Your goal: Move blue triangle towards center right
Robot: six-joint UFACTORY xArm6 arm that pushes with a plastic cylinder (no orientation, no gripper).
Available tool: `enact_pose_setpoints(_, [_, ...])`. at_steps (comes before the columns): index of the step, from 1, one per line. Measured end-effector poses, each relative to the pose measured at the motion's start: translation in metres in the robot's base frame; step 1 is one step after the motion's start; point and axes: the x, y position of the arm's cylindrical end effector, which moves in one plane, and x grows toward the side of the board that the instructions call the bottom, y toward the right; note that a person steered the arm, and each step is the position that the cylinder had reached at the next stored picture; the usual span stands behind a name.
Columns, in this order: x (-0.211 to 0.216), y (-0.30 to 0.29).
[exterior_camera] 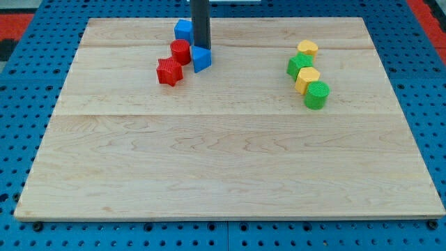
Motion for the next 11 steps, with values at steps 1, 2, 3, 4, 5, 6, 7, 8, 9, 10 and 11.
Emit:
enact_pose_setpoints(1, [0.034,0.000])
enact_pose_setpoints(2, [0.069,0.000])
enact_pose_setpoints(3, [0.087,0.028])
enact_pose_setpoints(4, [0.107,0.054])
enact_pose_setpoints(5, [0.115,0.037])
enact_pose_setpoints(6, [0.109,0.009])
enact_pose_setpoints(7, [0.102,0.034])
enact_pose_setpoints(8, [0.093,0.029])
enact_pose_setpoints(9, [0.093,-0.003])
enact_pose_setpoints(10, [0.096,-0.027])
enact_pose_setpoints(11, [0.099,-0.048])
